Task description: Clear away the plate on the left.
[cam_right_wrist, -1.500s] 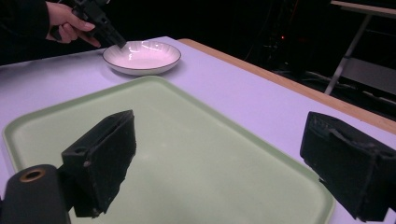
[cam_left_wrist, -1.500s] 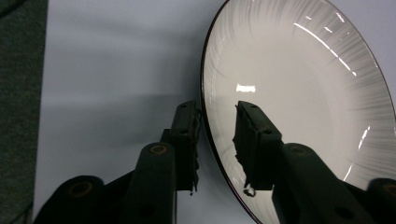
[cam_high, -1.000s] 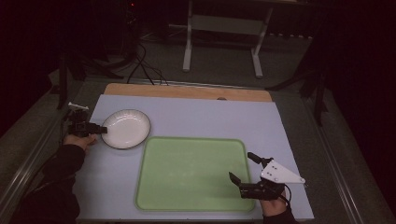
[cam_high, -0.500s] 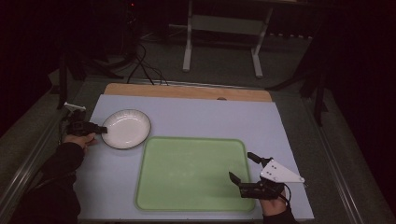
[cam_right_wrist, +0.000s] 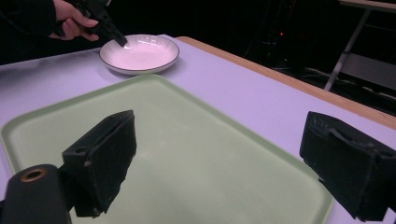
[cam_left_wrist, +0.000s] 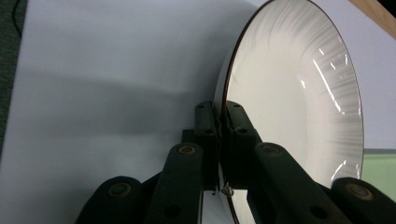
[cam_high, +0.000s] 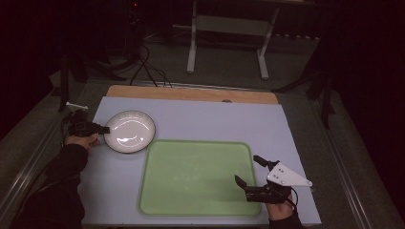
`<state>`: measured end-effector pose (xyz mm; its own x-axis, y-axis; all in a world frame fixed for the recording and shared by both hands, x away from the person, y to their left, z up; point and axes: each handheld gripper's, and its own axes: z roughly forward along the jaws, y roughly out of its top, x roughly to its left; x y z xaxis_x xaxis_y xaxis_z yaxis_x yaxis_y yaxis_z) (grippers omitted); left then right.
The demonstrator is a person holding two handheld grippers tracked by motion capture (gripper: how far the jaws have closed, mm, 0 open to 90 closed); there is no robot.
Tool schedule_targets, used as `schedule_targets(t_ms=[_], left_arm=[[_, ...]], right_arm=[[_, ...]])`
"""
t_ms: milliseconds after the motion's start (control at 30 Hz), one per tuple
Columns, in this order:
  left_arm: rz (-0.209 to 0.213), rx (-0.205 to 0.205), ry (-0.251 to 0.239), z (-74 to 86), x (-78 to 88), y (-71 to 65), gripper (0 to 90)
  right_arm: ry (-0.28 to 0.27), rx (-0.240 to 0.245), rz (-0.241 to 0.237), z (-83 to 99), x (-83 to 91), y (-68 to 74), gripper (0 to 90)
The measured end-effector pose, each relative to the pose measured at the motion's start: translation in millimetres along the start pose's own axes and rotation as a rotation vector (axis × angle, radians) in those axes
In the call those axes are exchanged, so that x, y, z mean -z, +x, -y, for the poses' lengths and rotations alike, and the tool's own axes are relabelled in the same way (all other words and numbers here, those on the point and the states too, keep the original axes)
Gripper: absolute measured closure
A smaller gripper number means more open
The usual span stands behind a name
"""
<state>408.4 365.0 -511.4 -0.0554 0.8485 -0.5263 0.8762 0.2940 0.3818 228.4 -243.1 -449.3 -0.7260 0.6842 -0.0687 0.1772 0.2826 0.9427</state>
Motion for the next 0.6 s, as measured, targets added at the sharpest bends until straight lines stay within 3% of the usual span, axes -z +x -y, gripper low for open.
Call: schedule_targets(t_ms=[433, 600], left_arm=[[-0.025, -0.044, -0.030, -6.3, 18.3, -15.8, 84.3], [-0.035, -0.038, -0.050, -7.9, 25.2, -18.5, 84.2]], right_arm=[[-0.002, -0.002, 0.001, -0.2, -0.1, 0.0, 10.6], [-0.003, -0.002, 0.002, -0.3, 0.0, 0.2, 10.6]])
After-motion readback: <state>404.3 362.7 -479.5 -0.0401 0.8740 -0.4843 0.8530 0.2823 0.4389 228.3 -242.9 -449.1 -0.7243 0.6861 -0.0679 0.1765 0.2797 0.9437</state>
